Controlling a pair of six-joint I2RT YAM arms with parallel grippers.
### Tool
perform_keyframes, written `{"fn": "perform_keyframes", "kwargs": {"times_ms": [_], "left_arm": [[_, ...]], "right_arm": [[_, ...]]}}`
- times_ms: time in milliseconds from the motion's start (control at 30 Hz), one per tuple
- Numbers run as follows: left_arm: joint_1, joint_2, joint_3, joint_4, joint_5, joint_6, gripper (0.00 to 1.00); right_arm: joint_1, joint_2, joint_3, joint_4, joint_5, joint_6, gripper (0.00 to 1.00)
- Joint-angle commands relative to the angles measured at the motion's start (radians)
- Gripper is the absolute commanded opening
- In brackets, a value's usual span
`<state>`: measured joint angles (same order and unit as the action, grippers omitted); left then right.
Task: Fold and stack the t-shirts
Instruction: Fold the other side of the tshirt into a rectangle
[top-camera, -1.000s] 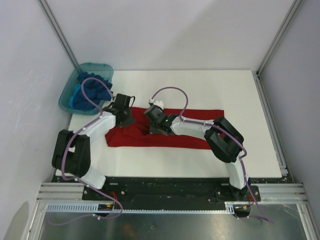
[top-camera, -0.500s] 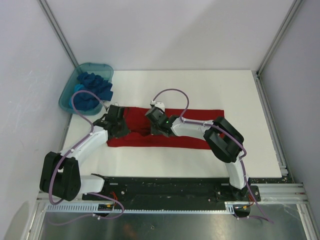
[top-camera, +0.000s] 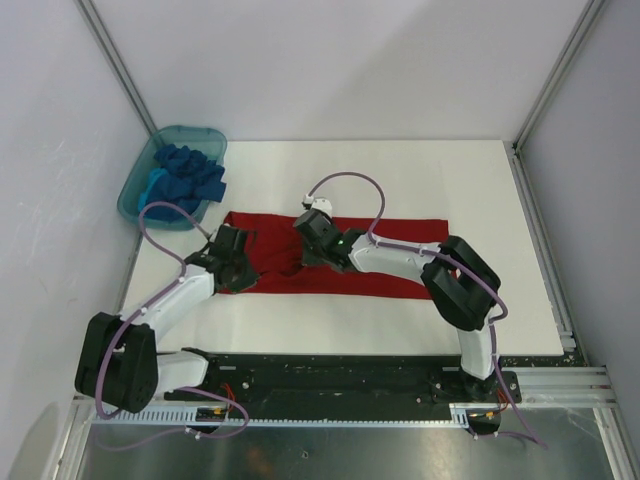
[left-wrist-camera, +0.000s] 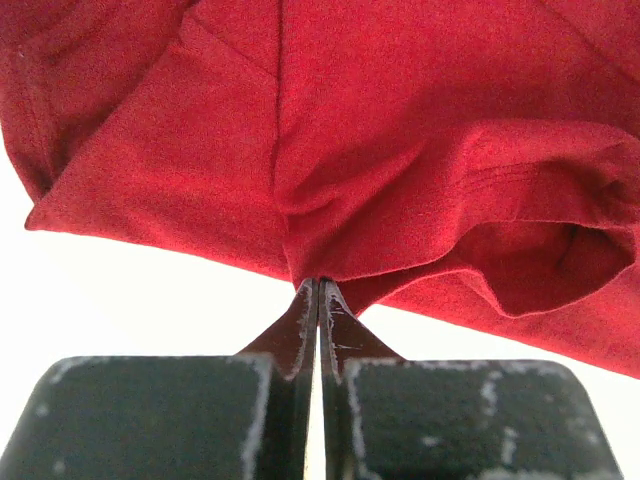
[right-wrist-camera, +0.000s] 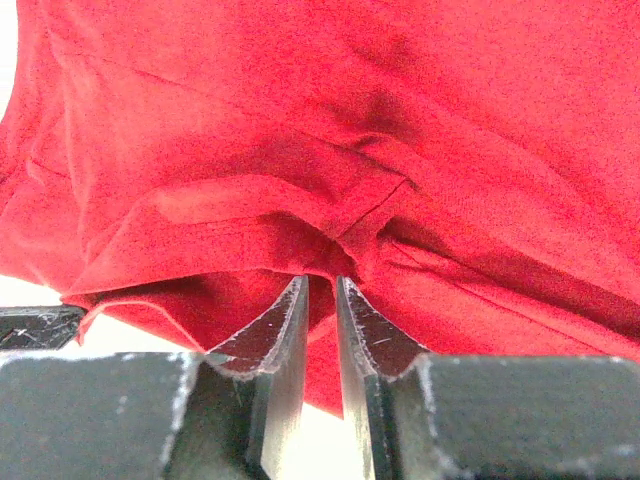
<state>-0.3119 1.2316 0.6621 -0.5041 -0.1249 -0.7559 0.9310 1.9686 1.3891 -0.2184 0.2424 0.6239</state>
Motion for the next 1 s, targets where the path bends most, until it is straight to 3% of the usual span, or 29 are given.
{"fn": "perform_keyframes", "kwargs": {"times_ms": [0, 233, 533, 967], "left_arm": [[-0.005, -0.035, -0.014, 0.006, -0.017, -0.055, 0.00], [-0.004, -0.051, -0.030, 0.006, -0.044, -0.083, 0.00], [-0.005, -0.045, -0.040, 0.003, -0.047, -0.098, 0.00], [-0.004, -0.048, -0.036, 0.001, -0.050, -0.094, 0.00]], "right_arm": [[0.012, -0.061, -0.011, 0.007, 0.001, -0.020, 0.22], [0.021, -0.048, -0.019, 0.005, -0.010, -0.032, 0.22], [0.017, -0.023, -0.018, 0.041, -0.035, -0.096, 0.31], [0.015, 0.004, -0.017, 0.034, -0.049, -0.111, 0.29]]}}
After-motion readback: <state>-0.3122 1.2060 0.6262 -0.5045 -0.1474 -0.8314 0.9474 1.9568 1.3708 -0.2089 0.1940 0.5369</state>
